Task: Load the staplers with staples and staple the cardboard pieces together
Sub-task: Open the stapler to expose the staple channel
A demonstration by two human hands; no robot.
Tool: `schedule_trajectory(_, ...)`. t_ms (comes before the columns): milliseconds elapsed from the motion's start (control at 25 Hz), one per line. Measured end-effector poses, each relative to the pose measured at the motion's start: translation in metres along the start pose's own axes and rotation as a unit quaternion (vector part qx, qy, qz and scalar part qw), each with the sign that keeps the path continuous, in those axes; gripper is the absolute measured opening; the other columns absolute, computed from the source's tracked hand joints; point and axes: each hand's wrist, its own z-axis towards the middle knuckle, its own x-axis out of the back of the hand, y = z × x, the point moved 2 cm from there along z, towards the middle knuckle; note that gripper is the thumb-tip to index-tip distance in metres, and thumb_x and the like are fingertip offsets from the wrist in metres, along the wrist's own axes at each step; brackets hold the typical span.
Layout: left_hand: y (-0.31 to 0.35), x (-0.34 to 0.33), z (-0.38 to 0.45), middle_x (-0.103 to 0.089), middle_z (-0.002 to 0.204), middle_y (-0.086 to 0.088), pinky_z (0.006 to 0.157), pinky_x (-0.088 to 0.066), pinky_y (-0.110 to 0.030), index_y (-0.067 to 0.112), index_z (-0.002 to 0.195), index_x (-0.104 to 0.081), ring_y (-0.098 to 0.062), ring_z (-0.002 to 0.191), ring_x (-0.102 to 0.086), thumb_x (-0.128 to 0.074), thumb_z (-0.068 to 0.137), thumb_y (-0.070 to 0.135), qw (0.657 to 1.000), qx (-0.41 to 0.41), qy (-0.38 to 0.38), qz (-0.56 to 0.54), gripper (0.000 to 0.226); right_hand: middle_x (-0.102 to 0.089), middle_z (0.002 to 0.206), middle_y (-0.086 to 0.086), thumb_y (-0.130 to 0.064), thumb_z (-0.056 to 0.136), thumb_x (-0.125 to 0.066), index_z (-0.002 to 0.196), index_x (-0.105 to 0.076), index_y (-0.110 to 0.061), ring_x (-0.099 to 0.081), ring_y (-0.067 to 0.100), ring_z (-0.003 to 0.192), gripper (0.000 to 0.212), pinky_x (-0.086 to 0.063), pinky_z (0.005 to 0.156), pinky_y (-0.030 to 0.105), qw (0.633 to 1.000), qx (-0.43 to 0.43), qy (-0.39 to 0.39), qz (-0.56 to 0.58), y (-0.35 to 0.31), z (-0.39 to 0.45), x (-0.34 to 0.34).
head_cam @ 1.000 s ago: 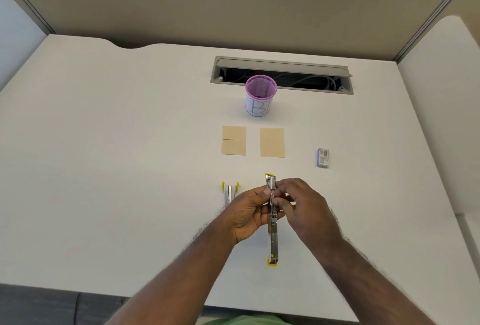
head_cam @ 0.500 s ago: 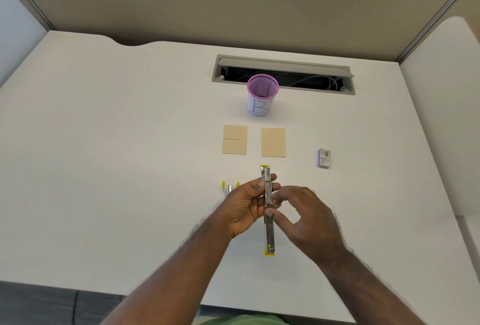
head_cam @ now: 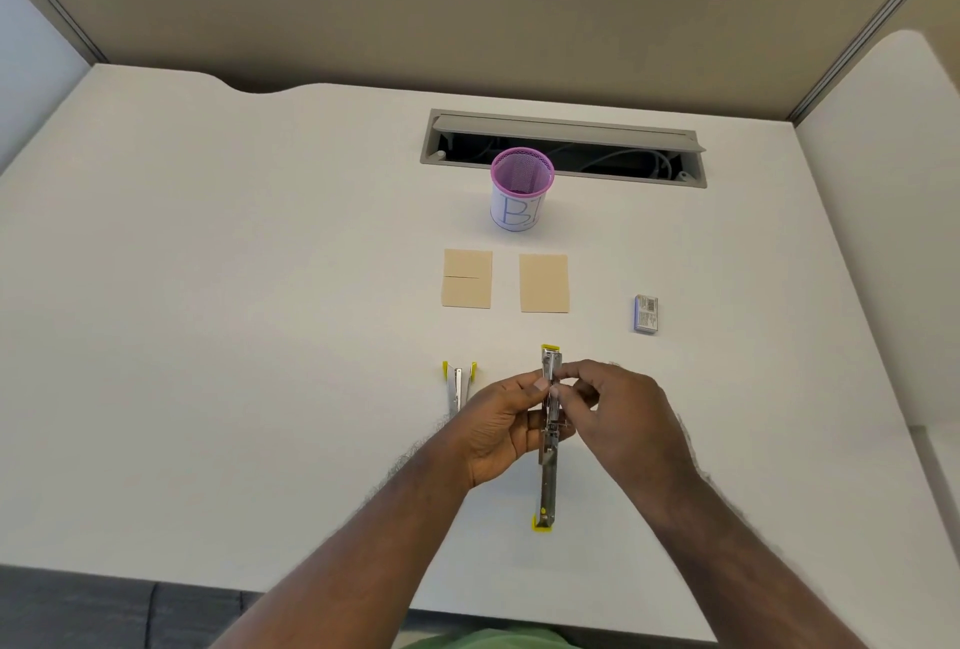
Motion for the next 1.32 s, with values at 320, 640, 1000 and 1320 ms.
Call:
schedule_trajectory(320,-0.001,0.0,-0.002,-0.072,0.098,-0.006,0.079,-0.059,-0.032,0.01,0.118,-0.067,-0.018,0.083,-0.068,-0.047,0.102,0.017,1.0,-0.002,-0.011,-0.009,0.027,-0.067,0.087,-0.008,-0.044,0.093,-0.053,0.109,-0.07,-0.043,-0.063,0.017,0.081,0.023,-0.053,0.069,0.031,0.99,0.025,-0.022,-0.133,-0.005,0.002,0.001)
schedule_trajectory(640,-0.004,0.004,-0.002,-0.074,0.092,-0.005,0.072,-0.059,-0.031,0.008,0.118,-0.066,-0.017,0.08,-0.071,-0.047,0.102,0.015,0.999,0.008,0.009,-0.031,0.026,-0.062,0.105,-0.01,-0.044,0.1,-0.036,0.122,-0.061,-0.042,-0.057,0.017,0.099,0.034,-0.049,0.076,0.031,0.963,0.08,-0.112,-0.233,-0.005,0.002,0.0)
schedule_trajectory(1000,-0.008,0.004,-0.004,-0.072,0.094,-0.005,0.073,-0.06,-0.033,0.005,0.124,-0.062,-0.016,0.078,-0.07,-0.046,0.102,0.013,0.999,0.011,0.022,-0.039,0.028,-0.061,0.107,-0.007,-0.041,0.101,-0.036,0.127,-0.059,-0.039,-0.054,0.017,0.103,0.036,-0.048,0.079,0.032,0.948,0.121,-0.177,-0.234,-0.002,0.003,0.003)
schedule_trajectory(1320,-0.007,-0.001,-0.002,-0.072,0.099,-0.008,0.077,-0.059,-0.033,0.009,0.119,-0.067,-0.019,0.083,-0.07,-0.049,0.101,0.015,0.999,0.0,0.008,-0.04,0.026,-0.062,0.086,-0.007,-0.036,0.099,-0.044,0.119,-0.066,-0.039,-0.057,0.016,0.085,0.03,-0.047,0.071,0.032,0.978,0.113,-0.088,-0.153,-0.001,-0.002,0.011)
